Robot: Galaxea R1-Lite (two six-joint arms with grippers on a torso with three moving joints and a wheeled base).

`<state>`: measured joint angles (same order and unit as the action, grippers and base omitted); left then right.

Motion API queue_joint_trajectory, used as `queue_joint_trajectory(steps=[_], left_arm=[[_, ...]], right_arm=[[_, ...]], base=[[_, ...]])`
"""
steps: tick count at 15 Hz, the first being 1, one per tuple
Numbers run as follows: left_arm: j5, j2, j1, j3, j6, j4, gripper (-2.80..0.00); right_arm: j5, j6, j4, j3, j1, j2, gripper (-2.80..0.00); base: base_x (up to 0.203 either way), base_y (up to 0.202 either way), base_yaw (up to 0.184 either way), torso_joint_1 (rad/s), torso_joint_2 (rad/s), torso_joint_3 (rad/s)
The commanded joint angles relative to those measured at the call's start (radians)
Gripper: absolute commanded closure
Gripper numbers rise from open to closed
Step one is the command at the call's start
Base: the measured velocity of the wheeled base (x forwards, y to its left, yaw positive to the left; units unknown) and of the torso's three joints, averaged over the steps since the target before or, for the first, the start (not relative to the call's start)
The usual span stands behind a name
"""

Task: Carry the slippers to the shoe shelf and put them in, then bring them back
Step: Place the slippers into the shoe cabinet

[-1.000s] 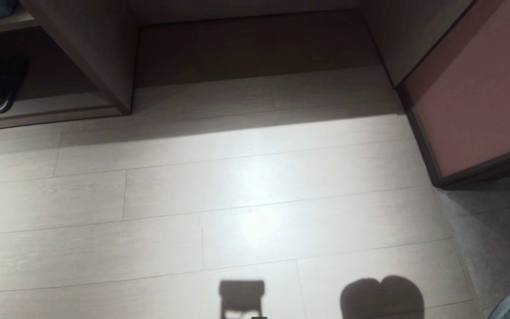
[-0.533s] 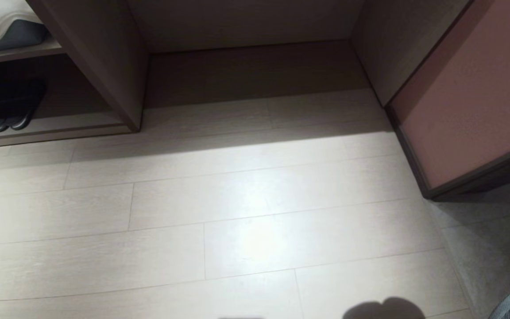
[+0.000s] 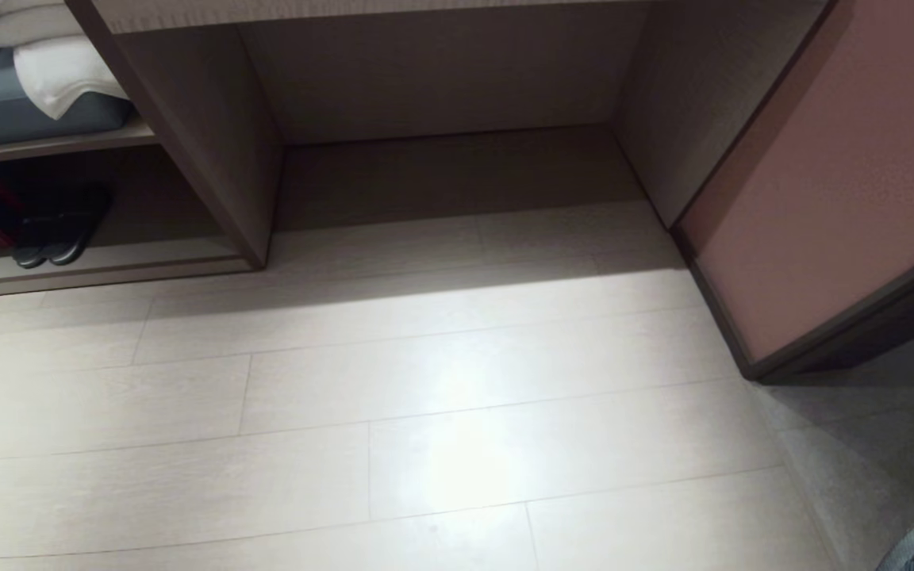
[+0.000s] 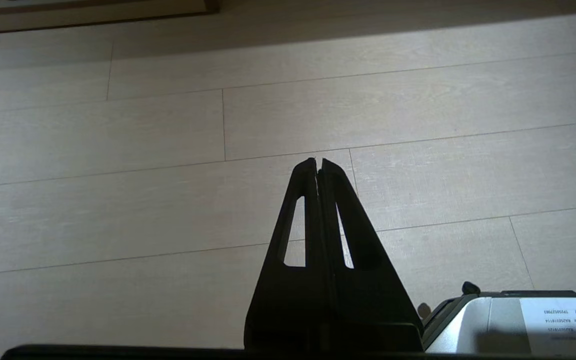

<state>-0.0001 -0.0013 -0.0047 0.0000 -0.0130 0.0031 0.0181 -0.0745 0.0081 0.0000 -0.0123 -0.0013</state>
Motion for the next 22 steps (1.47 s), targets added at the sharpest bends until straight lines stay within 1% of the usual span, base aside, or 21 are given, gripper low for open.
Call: queue_joint_trajectory(steps=[1,22], left_arm=[[0.000,0.001,0.000,0.002,-0.001,0.000,0.00],[0.000,0.001,0.000,0.002,-0.002,0.000,0.00]], right_arm=[[0.000,-0.001,0.000,0.000,0.000,-0.003,0.00],[-0.001,0.007,0.001,0.000,0.000,-0.003,0.00]], base=[[0.000,0.000,0.000,0.002,0.00,0.199],[0.000,0.000,0.000,0.002,0.00,0.201]])
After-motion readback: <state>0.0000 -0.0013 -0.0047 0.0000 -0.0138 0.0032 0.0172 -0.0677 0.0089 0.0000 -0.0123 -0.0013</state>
